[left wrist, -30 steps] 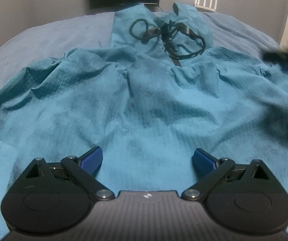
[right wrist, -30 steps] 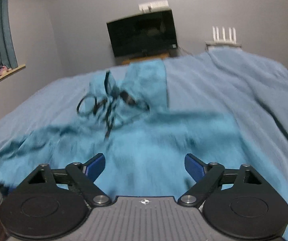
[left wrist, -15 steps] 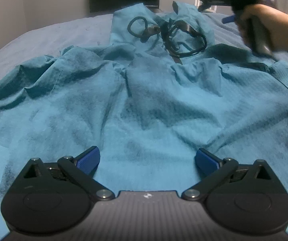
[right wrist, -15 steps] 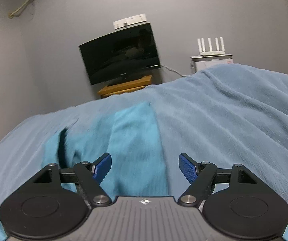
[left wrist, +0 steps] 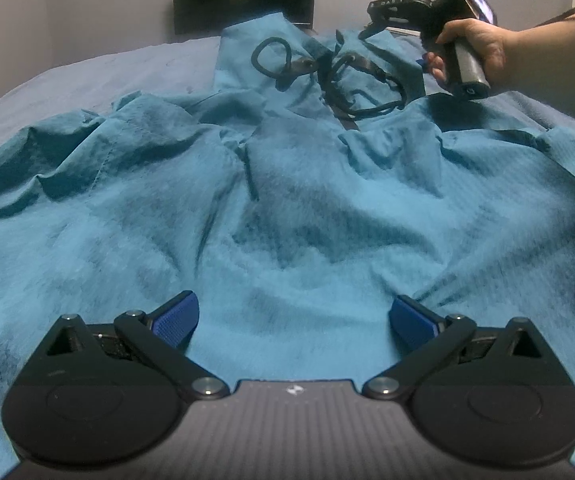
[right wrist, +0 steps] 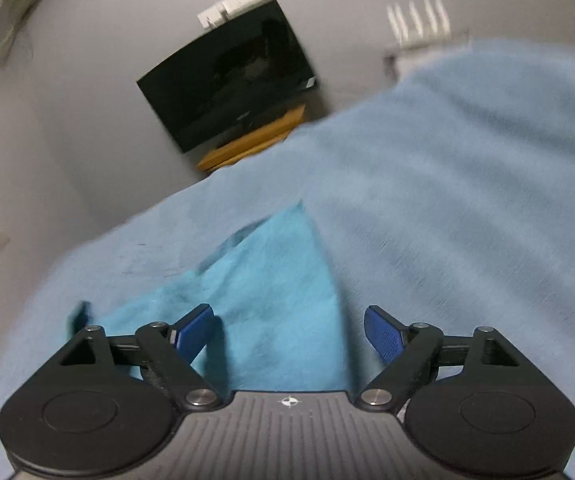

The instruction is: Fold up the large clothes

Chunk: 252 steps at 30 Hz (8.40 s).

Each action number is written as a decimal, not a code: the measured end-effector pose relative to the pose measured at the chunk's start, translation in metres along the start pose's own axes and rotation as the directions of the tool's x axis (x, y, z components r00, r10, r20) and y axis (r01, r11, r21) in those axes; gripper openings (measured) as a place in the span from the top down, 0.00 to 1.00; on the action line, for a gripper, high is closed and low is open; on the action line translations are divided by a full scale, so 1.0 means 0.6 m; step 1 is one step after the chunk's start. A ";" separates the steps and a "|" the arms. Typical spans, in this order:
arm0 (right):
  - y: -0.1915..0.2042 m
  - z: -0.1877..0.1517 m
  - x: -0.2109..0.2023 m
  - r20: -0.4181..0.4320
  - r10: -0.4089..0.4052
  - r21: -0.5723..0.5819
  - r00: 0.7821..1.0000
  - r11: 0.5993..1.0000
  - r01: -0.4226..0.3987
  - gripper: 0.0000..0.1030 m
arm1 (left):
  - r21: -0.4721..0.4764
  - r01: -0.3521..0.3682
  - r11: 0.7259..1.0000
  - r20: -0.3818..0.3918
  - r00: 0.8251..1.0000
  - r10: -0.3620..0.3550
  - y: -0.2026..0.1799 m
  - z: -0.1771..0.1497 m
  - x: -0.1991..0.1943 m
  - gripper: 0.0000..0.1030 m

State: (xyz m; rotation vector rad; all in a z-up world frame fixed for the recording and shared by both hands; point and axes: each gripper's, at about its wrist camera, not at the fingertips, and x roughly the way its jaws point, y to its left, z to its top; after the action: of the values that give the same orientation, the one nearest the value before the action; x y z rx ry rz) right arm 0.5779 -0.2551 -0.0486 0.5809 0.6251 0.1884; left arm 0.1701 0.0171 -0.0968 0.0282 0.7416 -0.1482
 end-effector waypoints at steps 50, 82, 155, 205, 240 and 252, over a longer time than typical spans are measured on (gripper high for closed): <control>-0.046 -0.414 -0.635 0.018 0.173 0.104 0.985 0.979 -0.173 0.55 | -0.348 -0.012 0.937 0.180 0.980 0.080 0.194 0.069 -0.229 0.00; 0.065 -0.385 -0.504 -0.119 -0.108 -0.448 0.987 0.893 0.044 0.81 | 0.084 0.108 0.991 0.156 0.980 -0.120 0.033 0.061 -0.154 0.00; -0.006 -0.489 -0.732 0.018 -0.222 0.020 0.975 0.975 0.221 0.18 | 0.216 0.198 0.956 0.050 0.976 -0.213 0.001 -0.033 -0.211 0.00; -0.155 -0.514 -0.628 0.211 -0.190 0.569 0.959 0.821 0.037 0.54 | 0.286 -0.038 0.957 0.093 0.996 0.011 -0.066 -0.061 -0.129 0.00; 0.270 -0.597 -0.669 0.179 0.214 -0.726 0.960 0.688 -0.018 0.87 | 0.156 -0.188 0.970 0.056 0.982 0.182 0.178 0.049 -0.240 0.00; 0.383 -0.691 -0.573 -0.025 0.185 -0.910 0.982 0.403 -0.100 0.88 | -0.331 -0.103 0.938 0.142 0.977 0.157 0.384 0.051 -0.317 0.00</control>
State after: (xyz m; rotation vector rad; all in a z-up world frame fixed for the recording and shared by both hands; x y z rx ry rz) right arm 0.0551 0.0075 -0.0207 -0.4615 0.2970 0.6292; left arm 0.0856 0.2661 0.0479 -0.2444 0.5873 0.0987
